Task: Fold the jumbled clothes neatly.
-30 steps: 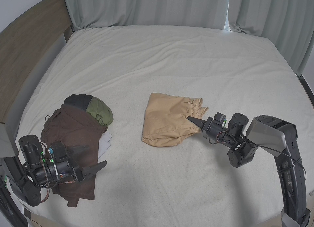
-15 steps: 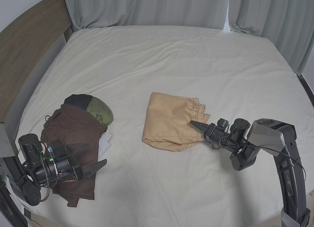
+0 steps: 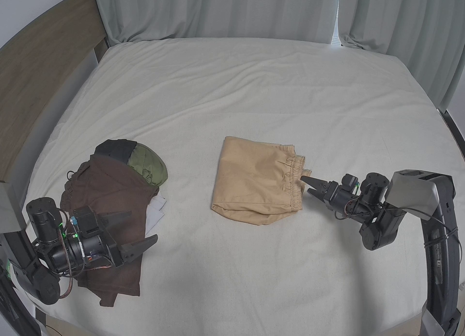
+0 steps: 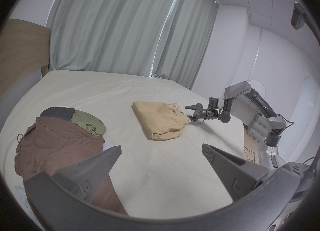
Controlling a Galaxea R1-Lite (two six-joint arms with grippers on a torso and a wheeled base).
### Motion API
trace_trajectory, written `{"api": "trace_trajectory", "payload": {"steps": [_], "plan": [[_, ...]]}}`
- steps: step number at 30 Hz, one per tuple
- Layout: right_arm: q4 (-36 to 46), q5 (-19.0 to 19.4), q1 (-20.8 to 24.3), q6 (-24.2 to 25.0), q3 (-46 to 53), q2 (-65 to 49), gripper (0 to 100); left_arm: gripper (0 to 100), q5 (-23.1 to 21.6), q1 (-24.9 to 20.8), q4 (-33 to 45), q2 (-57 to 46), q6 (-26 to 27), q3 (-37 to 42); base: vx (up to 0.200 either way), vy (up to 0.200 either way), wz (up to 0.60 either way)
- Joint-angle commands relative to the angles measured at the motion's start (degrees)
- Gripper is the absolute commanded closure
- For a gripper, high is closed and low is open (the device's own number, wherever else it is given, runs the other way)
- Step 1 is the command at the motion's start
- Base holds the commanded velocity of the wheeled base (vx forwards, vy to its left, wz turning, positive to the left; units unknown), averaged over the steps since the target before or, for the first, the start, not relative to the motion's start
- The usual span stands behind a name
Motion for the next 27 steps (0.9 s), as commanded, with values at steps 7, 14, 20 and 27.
{"api": "trace_trajectory", "payload": {"steps": [7, 14, 20, 27], "plan": [[0.09, 0.33, -1.21, -0.26, 0.5, -8.97, 0, 0, -0.62, 0.41, -0.01, 0.3, -0.01, -0.01, 0.0, 0.0, 0.0], [1.5, 0.33, 4.06, 0.8, -5.66, -8.27, 0, 0, -0.62, 0.41, -0.01, 0.56, -0.01, 0.08, 0.0, 0.0, 0.0], [3.96, 0.07, 6.88, 0.8, -11.72, -1.68, 0, 0, -0.62, 0.41, -0.01, 1.26, 0.08, 0.17, 0.0, 0.0, 0.0], [4.49, -0.02, 6.79, -0.78, -14.8, 5.97, 0, 0, -0.71, 0.93, -0.01, 1.79, 0.26, 0.08, 0.0, 0.0, 0.0]]}}
